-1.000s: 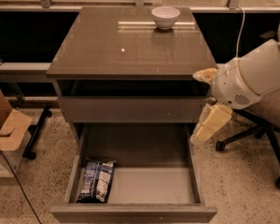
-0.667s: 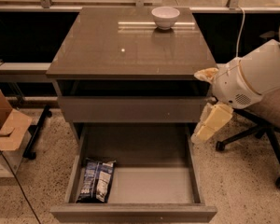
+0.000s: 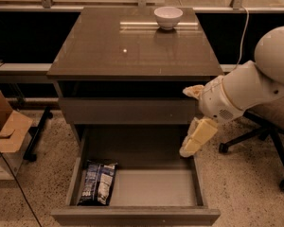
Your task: Pick blue chip bag from middle drawer and place on counter
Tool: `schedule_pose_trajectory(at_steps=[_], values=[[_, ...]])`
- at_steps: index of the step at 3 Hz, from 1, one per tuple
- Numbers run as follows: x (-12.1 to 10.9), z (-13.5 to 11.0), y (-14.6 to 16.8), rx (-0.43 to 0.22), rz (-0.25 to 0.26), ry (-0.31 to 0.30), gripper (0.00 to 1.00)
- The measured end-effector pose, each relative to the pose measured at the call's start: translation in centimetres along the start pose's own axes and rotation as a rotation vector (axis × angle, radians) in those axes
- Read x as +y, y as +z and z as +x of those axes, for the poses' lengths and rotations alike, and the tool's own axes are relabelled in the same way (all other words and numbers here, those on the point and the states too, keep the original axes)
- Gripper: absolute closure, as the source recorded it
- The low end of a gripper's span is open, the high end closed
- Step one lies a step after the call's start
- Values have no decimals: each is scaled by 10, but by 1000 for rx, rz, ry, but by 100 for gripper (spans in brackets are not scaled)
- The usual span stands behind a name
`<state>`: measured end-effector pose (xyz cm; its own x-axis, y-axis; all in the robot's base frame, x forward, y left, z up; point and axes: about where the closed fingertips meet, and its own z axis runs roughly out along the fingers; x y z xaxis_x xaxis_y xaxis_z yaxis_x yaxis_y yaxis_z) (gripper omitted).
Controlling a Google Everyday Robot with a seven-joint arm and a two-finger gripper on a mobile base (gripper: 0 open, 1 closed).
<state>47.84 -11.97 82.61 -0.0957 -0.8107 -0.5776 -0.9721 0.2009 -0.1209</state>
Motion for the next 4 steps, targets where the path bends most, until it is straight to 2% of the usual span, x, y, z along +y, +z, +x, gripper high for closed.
schedule_pose_trajectory(at_steps=[1,2,4], values=[[11,4,47,-90,-63,22,0],[19,19,105,-165,-145,57,0],[12,18,148,-178,-175,45,0]])
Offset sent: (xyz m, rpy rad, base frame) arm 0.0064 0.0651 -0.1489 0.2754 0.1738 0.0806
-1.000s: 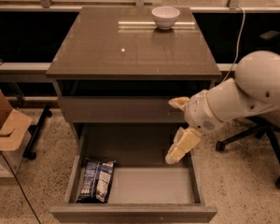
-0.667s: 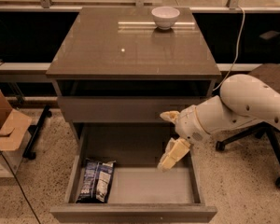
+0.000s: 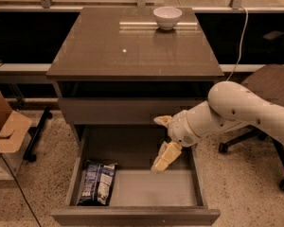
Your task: Pick blue chip bag from middle drawer and place on counter
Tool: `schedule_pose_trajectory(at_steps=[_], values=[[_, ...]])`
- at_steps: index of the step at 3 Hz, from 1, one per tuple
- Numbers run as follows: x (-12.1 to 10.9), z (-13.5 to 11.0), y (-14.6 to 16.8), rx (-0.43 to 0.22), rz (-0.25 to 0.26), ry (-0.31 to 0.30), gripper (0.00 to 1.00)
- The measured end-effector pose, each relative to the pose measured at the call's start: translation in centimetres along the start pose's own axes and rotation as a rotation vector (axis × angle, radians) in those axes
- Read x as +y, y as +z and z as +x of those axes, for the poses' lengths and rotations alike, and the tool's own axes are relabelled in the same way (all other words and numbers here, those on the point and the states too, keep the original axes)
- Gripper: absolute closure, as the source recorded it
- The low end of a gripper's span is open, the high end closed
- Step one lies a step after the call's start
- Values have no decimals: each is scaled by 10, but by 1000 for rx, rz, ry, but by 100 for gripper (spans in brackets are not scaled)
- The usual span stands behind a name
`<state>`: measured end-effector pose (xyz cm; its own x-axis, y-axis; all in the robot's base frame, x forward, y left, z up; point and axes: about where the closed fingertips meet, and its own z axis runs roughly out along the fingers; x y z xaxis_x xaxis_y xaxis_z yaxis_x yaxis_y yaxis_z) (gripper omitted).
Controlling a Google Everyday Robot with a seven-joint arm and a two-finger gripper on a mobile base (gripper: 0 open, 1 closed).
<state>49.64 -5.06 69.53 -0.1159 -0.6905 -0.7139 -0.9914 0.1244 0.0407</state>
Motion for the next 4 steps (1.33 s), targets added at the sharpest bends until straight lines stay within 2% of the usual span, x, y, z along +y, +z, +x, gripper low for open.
schedule_pose_trajectory(at_steps=[2,3,4], values=[[-16,31,92,-42,-50,41,0],[-16,31,92,-41,-50,41,0],[-19,38,118,-11,-62,48,0]])
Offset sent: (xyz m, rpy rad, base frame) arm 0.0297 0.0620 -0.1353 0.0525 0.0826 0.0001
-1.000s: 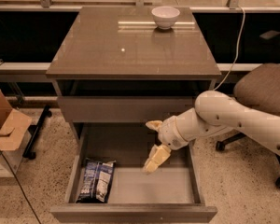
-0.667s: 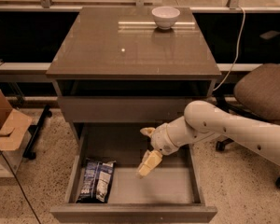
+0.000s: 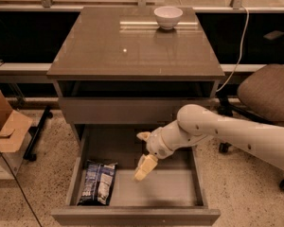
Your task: Pick blue chip bag from middle drawer and place on counter
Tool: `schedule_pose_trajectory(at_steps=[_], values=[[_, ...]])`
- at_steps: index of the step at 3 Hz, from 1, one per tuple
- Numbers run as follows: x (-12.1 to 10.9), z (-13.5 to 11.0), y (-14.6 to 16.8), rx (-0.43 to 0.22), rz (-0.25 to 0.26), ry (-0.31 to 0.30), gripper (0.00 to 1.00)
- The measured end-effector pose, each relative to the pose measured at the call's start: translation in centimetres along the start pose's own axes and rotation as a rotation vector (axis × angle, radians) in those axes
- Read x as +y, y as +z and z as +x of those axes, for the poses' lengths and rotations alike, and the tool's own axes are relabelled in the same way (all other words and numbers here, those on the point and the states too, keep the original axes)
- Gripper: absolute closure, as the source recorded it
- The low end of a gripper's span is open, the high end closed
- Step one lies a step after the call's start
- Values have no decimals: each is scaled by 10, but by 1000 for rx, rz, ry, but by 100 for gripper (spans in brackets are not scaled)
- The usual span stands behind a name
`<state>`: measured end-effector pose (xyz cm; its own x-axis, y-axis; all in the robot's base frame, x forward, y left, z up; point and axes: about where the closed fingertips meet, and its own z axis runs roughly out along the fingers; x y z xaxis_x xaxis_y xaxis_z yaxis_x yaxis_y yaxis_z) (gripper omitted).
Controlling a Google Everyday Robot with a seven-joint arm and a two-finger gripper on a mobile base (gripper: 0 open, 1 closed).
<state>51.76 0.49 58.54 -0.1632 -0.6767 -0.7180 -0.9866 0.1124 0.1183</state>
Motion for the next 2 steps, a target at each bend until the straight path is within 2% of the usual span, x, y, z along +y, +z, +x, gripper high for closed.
schedule_pose_trajectory(at_steps=[1,2], values=[[-4,14,39,35,-16,-4,0],[-15,28,123,28,-30,-23,0]])
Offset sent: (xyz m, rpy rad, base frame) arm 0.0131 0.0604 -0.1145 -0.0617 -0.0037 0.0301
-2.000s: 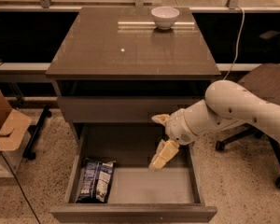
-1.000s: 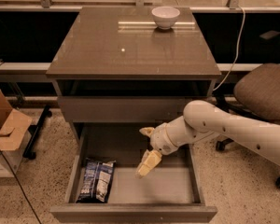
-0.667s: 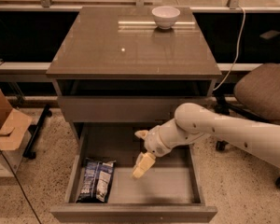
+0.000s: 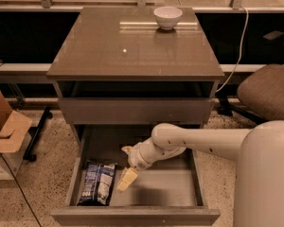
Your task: Pick blue chip bag from middle drawer and place on counter
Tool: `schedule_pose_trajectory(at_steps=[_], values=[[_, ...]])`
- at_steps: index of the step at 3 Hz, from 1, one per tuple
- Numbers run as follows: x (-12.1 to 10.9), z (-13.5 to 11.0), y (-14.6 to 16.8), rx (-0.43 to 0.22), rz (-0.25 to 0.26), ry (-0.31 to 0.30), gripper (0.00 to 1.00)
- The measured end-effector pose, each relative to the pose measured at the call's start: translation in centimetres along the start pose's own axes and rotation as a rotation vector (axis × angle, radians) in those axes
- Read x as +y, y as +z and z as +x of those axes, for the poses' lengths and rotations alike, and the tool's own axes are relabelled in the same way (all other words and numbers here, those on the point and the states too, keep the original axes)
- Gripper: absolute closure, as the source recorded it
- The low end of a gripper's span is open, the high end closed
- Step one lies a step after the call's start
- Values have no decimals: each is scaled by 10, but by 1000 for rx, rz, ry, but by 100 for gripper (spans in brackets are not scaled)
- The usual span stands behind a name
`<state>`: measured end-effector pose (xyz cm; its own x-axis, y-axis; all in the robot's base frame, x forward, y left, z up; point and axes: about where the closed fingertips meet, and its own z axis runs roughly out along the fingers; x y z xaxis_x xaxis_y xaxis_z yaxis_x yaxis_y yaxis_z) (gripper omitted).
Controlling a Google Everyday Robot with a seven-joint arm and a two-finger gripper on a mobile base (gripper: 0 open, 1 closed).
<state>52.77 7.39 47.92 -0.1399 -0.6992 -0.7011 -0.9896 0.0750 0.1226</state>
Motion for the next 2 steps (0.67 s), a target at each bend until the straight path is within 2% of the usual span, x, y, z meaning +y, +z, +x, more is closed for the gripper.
schedule_pose_trajectory(at_steps=[1,2], values=[[0,0,0,0,0,0,0],[2,-16,21,-34,-15,-52,0]])
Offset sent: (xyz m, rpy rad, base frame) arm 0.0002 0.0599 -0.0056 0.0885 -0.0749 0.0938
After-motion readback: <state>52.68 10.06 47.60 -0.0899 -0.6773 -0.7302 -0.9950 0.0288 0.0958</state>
